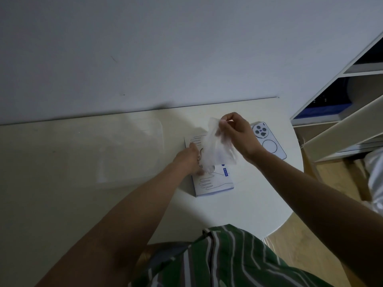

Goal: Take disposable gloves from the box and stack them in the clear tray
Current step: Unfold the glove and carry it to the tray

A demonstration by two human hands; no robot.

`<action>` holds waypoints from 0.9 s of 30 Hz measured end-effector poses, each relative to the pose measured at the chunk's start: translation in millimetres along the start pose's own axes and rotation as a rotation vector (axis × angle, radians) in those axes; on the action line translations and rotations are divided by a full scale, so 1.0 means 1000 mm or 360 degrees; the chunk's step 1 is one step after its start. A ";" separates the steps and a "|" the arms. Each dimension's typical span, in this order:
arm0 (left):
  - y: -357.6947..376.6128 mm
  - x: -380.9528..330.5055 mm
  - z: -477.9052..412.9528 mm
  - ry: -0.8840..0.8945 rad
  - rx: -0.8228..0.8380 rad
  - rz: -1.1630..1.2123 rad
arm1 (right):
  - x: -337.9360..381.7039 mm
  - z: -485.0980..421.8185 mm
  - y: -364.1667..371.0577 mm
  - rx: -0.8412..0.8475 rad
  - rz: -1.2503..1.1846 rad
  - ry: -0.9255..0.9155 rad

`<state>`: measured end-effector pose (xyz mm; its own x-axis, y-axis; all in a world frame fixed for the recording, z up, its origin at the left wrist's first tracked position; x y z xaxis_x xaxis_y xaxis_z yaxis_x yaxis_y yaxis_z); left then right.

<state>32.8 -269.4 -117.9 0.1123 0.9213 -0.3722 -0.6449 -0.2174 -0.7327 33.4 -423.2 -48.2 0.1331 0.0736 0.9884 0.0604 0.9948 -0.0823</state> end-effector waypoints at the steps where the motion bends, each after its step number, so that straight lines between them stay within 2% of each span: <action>1: -0.002 0.000 0.000 0.0027 0.0004 0.0020 | -0.003 -0.001 0.001 0.0049 0.0031 0.0057; 3: -0.009 -0.001 0.000 0.0112 -0.0060 0.0194 | -0.011 0.000 0.000 0.0079 0.0024 0.0179; 6: -0.024 0.002 0.004 0.0097 -0.0112 0.0829 | -0.021 0.003 -0.004 -0.0016 -0.0118 0.0256; 10: -0.033 0.003 0.012 -0.0035 0.0142 0.1720 | -0.023 0.004 -0.008 -0.0058 -0.0131 0.0240; 15: -0.052 0.018 0.025 -0.0024 0.0486 0.2319 | -0.017 0.009 -0.003 -0.0009 -0.0033 0.0169; 17: -0.055 0.026 0.027 -0.0062 0.0442 0.2239 | -0.018 0.011 0.007 0.0055 0.0084 0.0147; 19: -0.056 0.032 0.027 -0.0051 0.0175 0.2024 | -0.021 0.013 0.020 0.0156 0.0184 0.0188; 22: -0.065 0.039 0.029 0.0059 -0.0181 0.1896 | -0.022 0.016 0.040 0.0331 0.0123 0.0257; 24: -0.071 0.044 0.034 0.0171 -0.0172 0.1822 | -0.011 0.014 0.046 0.0232 0.0098 0.0139; 27: -0.076 0.055 0.045 0.0304 0.0070 0.1600 | 0.019 0.009 0.052 0.0044 0.0180 -0.0107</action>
<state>53.6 -188.0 -56.5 -0.3795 0.2517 -0.8903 -0.5337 -0.8456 -0.0115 30.0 -369.5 -33.0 0.0712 0.1889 0.9794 0.0216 0.9814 -0.1909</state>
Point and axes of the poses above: each hand's wrist, its own z-axis away from the middle knuckle, its own y-axis out of the palm, x = y × z, the point moved 6 cm from there along -z, towards the middle knuckle, and after that the axes turned 3 degrees about -z, right-handed, at the moved point
